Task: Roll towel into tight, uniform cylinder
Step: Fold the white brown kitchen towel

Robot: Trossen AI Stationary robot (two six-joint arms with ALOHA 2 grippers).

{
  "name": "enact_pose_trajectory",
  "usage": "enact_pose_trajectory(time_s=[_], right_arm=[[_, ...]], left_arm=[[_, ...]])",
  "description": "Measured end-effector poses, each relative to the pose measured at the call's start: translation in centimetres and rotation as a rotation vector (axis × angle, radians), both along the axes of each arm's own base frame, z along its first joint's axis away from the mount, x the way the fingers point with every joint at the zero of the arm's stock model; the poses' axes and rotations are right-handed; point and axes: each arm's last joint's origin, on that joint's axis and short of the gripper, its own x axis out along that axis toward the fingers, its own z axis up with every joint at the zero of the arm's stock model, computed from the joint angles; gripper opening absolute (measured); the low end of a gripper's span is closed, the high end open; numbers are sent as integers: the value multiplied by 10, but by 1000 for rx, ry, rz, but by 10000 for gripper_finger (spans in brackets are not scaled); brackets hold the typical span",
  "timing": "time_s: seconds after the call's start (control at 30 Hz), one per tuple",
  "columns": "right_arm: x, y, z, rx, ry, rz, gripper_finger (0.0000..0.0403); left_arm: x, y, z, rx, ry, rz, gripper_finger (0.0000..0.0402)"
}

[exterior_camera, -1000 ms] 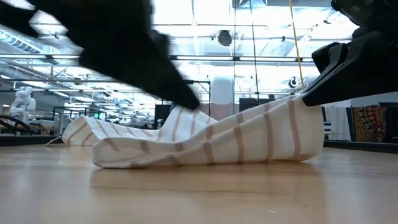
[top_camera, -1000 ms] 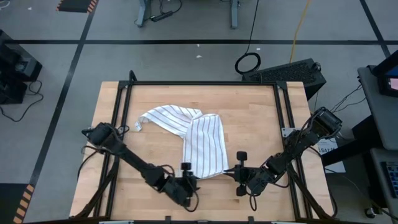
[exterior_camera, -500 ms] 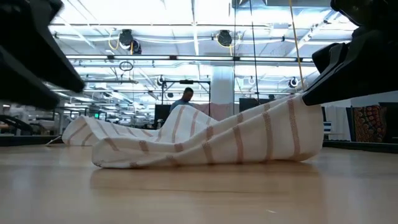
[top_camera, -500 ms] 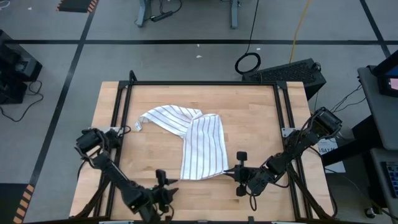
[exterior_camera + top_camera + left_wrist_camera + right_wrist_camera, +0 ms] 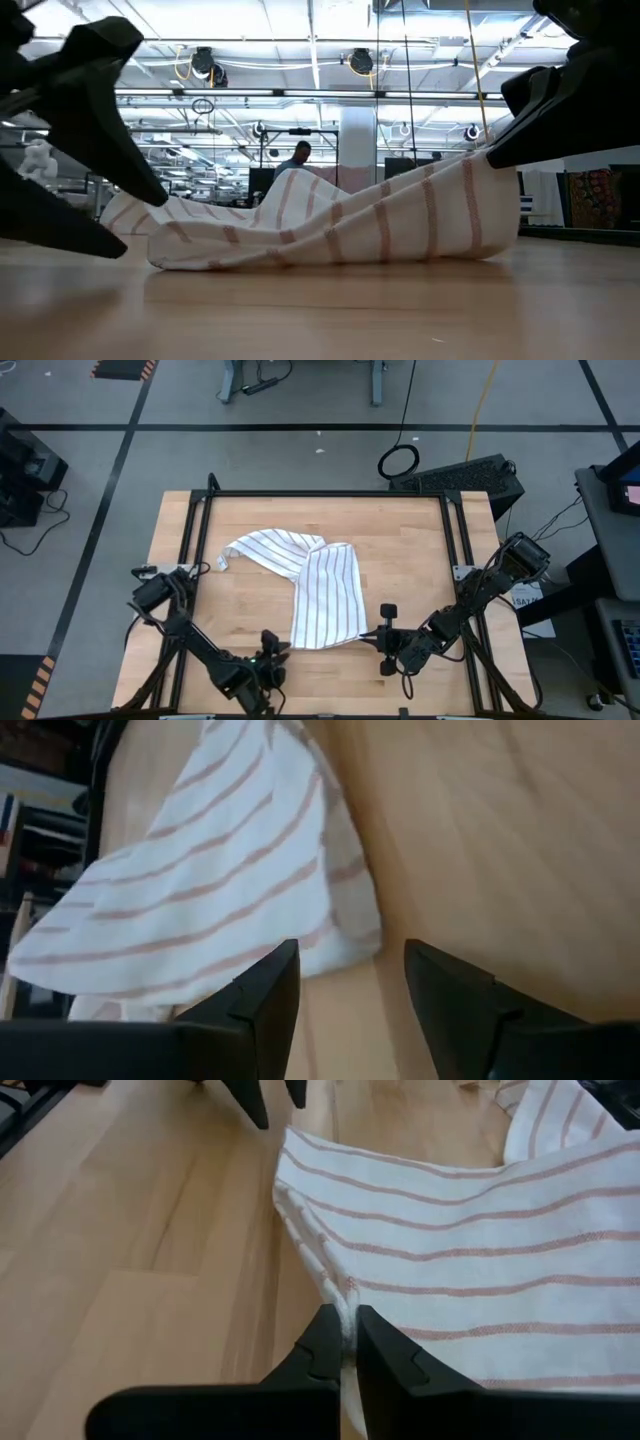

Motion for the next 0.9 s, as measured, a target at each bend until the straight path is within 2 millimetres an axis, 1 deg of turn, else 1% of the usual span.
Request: enact_pose_trajectory(time_s=[0.07,0.13,0.2,0.3,0.47,0.6,0.77,0.9], right_arm=[[0,0,0,-3,0,0,3],[0,0,0,-4,1,0,4],[0,0,0,-6,4,0,4],[0,0,0,-5,2,0,4],[0,0,0,5,3,-2,4],[0,0,0,6,4,-3,4],[0,0,0,21,2,-12,4],[0,0,0,39,-1,-22,4]], left_arm=[[4,4,0,-6,-3,23,187],[7,7,-1,-93,-60,124,187],[10,10,0,-131,-103,181,187],[10,10,1,-142,-107,199,187],[2,8,0,-167,-91,223,187],[-4,1,0,-118,-60,150,187],[-9,-2,1,49,25,-17,187],[-8,-1,1,161,69,-99,187]])
